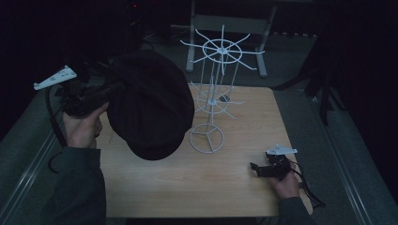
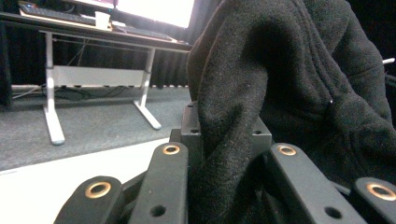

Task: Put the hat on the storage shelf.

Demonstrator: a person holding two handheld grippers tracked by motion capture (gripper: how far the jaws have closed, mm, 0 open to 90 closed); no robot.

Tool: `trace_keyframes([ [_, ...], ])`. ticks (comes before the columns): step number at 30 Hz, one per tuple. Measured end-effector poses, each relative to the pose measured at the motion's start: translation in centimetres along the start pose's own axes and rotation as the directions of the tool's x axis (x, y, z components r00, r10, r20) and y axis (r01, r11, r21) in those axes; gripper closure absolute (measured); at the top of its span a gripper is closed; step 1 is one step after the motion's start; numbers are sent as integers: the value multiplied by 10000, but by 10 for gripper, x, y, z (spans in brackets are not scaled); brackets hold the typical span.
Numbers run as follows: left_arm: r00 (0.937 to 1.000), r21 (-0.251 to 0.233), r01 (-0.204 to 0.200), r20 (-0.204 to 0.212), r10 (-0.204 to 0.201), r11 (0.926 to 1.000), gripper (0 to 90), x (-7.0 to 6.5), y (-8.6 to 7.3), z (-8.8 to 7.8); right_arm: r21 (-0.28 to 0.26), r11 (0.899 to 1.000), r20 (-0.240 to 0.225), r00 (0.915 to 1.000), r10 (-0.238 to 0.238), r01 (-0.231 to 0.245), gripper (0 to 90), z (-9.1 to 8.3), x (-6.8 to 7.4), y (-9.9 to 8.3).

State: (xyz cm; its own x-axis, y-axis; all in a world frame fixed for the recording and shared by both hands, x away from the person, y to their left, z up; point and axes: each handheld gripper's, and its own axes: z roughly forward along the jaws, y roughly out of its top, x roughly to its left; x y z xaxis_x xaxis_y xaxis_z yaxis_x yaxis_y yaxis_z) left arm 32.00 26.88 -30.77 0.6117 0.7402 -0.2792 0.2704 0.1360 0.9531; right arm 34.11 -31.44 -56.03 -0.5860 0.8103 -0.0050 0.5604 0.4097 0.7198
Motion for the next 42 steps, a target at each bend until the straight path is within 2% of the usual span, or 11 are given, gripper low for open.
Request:
trace_keyframes([
  [11,9999,-163,69,130,-67,9998,770,-1,4,5,5,10000,0,10000,3,-3,121,0,0,0],
  [23,9993,-362,-63,378,77,9993,769,-8,13,8,6,10000,-2,10000,11,-11,120,0,0,0],
  [33,9970,-714,360,706,-310,9968,768,-4,16,11,4,10000,-6,10000,11,-11,121,0,0,0],
  [42,9957,-889,396,866,-318,9953,767,-7,22,13,6,10000,-4,10000,12,-12,121,0,0,0],
])
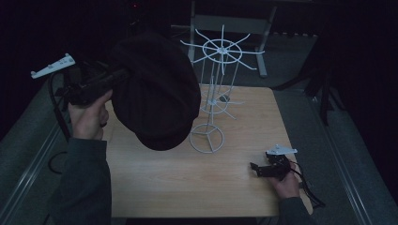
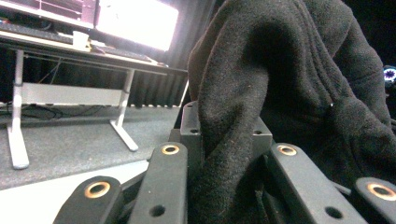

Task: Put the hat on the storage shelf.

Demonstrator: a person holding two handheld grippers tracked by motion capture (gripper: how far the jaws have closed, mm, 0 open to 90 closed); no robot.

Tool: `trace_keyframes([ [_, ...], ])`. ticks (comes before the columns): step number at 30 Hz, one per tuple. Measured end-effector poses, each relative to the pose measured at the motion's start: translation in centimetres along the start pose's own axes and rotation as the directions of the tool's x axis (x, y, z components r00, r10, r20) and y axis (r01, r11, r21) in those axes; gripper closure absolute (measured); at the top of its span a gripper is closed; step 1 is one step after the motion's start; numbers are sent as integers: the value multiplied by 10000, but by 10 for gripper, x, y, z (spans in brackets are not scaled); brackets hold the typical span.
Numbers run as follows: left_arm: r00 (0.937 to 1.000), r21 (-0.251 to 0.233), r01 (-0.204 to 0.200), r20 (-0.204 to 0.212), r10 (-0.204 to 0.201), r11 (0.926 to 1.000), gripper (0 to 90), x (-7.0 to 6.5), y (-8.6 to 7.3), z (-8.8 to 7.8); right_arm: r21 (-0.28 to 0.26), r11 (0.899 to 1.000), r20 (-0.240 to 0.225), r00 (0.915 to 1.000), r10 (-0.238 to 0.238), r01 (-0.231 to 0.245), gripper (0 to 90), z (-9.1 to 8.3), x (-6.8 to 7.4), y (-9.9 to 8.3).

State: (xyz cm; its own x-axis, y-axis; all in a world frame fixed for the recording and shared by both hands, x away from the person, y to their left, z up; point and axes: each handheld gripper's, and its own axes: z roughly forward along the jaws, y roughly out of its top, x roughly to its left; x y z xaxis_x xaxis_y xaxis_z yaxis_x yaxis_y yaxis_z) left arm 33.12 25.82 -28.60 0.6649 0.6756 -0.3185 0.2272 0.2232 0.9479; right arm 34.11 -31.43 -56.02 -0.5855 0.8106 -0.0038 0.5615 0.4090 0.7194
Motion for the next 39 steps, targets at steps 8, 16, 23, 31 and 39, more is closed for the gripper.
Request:
trace_keyframes([
  [8,9992,-265,169,353,-160,9995,766,-2,3,7,-3,10000,0,10000,5,-5,121,0,0,0],
  [16,9962,-327,315,823,-287,9990,765,-5,4,18,5,10000,-1,10000,-6,6,122,0,0,0],
  [23,9938,-354,226,1095,-186,9991,762,-13,6,31,5,10000,4,10000,-12,12,122,0,0,0],
  [31,9921,-128,290,1225,-272,9995,762,-16,2,54,4,10000,0,10000,-13,13,122,0,0,0],
  [39,9990,672,-267,386,242,9974,758,-20,-7,76,-2,10000,5,10000,-19,19,122,0,0,0],
])
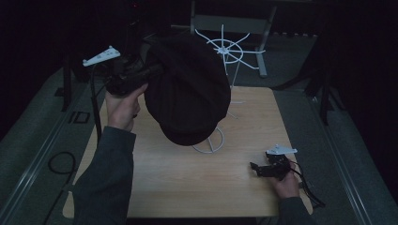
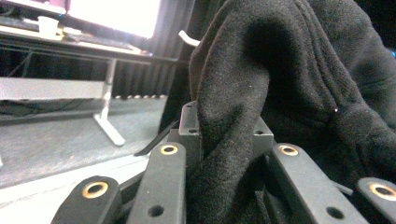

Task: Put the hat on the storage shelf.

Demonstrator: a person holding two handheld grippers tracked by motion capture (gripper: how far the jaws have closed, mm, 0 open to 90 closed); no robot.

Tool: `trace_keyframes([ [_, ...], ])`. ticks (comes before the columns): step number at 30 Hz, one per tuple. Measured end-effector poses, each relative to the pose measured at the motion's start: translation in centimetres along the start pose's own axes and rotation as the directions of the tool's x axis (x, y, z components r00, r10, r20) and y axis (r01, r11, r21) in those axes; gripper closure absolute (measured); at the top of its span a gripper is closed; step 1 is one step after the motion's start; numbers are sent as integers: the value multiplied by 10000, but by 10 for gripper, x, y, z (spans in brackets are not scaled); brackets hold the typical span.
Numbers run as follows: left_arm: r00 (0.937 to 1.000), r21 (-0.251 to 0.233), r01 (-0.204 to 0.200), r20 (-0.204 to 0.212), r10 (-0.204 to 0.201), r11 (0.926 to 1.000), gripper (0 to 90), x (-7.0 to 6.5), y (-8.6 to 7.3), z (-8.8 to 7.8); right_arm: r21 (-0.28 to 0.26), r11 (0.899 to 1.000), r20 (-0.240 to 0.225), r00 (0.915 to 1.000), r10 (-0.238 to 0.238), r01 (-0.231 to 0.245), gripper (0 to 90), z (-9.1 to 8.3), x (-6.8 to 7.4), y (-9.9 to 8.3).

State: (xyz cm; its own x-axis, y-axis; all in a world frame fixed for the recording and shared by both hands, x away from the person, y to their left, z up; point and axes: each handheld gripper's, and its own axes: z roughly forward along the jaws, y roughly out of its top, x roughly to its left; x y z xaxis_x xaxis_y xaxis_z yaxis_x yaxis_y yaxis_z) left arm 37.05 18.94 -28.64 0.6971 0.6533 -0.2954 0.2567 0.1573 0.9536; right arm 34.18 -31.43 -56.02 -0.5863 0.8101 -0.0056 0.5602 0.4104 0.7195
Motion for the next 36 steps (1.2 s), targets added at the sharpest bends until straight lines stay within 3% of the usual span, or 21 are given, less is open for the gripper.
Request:
trace_keyframes([
  [2,9995,374,-143,-271,153,9992,758,-1,-1,5,-5,10000,6,10000,10,-10,122,0,0,0],
  [15,9978,1074,33,-659,38,9942,757,6,-12,15,-2,10000,3,10000,4,-4,122,0,0,0],
  [30,9922,1382,196,-1250,-22,9902,642,6,-14,21,-1,10000,-2,10000,0,0,122,0,0,0],
  [36,9914,1541,383,-1295,-182,9873,496,8,-14,21,2,10000,-3,10000,2,-2,122,0,0,0],
])
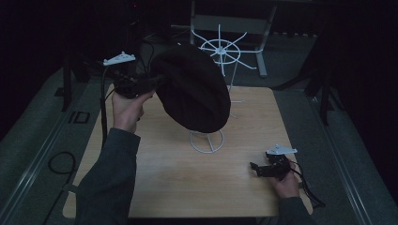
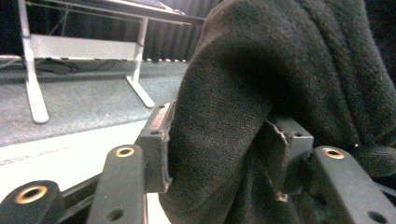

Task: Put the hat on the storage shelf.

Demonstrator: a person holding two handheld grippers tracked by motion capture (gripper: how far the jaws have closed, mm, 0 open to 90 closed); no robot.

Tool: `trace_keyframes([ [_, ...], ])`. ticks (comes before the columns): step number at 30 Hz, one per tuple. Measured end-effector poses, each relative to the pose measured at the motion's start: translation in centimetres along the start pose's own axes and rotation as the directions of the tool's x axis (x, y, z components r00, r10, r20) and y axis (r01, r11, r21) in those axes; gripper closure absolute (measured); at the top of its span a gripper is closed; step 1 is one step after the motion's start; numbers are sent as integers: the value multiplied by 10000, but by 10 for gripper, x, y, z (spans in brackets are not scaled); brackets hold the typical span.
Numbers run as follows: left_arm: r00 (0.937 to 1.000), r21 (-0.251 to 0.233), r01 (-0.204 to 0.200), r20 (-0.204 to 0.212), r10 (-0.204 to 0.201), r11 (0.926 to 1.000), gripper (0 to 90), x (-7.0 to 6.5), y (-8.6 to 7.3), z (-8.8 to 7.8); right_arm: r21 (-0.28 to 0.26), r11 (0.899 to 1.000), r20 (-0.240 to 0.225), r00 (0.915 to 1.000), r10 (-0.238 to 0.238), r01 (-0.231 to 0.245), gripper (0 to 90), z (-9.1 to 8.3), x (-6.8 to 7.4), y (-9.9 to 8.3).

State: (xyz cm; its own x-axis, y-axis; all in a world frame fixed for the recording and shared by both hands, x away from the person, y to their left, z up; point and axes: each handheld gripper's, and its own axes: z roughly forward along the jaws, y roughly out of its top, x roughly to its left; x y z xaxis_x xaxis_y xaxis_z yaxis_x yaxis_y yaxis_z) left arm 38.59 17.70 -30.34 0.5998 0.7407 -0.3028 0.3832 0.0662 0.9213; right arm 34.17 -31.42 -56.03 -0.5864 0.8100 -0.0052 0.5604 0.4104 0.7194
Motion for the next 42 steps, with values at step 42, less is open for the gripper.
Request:
trace_keyframes([
  [42,9450,321,-1756,-2746,1776,9839,375,-10,-22,-49,1,10000,1,10000,-4,4,122,0,0,0],
])
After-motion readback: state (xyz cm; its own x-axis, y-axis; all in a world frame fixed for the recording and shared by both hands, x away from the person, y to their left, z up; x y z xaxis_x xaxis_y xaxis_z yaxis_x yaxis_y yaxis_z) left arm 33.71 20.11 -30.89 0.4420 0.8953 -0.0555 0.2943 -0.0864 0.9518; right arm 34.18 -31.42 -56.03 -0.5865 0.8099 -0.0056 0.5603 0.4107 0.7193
